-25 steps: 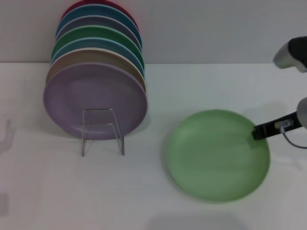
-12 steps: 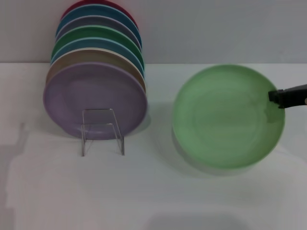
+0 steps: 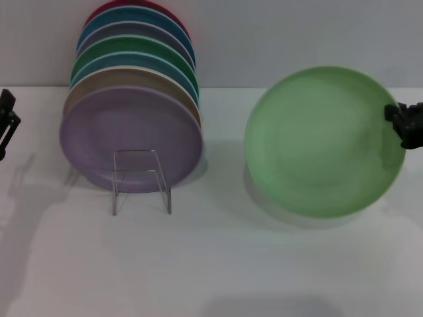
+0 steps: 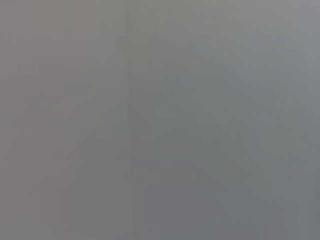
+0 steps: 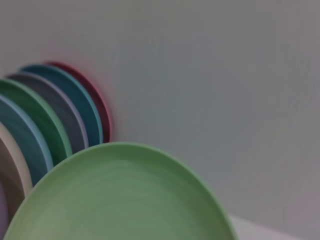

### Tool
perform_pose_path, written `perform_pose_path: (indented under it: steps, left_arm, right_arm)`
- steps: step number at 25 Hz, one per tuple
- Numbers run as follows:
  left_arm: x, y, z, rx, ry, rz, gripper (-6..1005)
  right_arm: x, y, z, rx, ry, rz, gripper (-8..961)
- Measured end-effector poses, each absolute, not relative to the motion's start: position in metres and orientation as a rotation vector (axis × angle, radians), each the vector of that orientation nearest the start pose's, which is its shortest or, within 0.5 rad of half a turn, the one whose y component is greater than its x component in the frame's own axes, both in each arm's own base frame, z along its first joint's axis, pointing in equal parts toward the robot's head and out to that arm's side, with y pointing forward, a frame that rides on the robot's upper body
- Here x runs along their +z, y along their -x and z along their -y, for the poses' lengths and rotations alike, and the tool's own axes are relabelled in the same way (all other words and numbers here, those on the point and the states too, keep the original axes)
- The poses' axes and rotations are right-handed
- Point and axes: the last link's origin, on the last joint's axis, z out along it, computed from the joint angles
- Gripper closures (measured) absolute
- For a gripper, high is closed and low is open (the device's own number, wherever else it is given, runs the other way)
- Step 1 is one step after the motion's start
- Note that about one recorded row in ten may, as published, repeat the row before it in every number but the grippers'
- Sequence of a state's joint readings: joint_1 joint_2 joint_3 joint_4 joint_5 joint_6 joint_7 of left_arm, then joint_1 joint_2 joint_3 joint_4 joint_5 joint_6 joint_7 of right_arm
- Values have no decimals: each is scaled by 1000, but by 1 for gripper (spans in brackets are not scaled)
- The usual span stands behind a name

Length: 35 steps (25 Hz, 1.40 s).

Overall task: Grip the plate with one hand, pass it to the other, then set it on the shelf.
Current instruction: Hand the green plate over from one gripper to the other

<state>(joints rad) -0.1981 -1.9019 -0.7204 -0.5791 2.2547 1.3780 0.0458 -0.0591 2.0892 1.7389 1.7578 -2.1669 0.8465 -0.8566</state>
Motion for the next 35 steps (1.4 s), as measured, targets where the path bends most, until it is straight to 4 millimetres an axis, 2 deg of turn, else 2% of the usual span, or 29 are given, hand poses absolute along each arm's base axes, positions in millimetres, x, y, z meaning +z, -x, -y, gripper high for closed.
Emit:
perform_pose_path:
  steps: [4, 7, 10, 12, 13, 18, 22, 26, 30, 35]
  left_arm:
    - [39, 296, -299, -774, 1585, 323, 138]
    - [46, 275, -309, -712, 1659, 336, 138]
    - [55, 250, -316, -636, 1739, 351, 138]
    - [67, 219, -318, -614, 1791, 357, 138]
    - [67, 219, -318, -614, 1791, 357, 138]
    - [81, 171, -317, -580, 1863, 358, 138]
    - [83, 140, -312, -549, 1929, 338, 138]
    - [80, 112, -308, -520, 1989, 304, 138]
    - [76, 96, -317, -538, 2082, 335, 137]
    - [69, 82, -319, -536, 2147, 294, 137]
  right_arm:
    - [79, -234, -304, 352, 2064, -645, 930]
    - [76, -241, -306, 354, 2062, -591, 930]
    - [74, -244, -307, 344, 2055, -538, 930]
    - [69, -251, -310, 331, 2029, -463, 930]
    - [69, -251, -310, 331, 2029, -463, 930]
    - [63, -270, -315, 261, 1992, -398, 930]
    - [62, -279, -313, 317, 1968, -393, 930]
    - [63, -283, -303, 432, 1967, -350, 931]
    - [74, -290, -295, 541, 1968, -359, 931]
    - [75, -300, -290, 576, 1981, -360, 931]
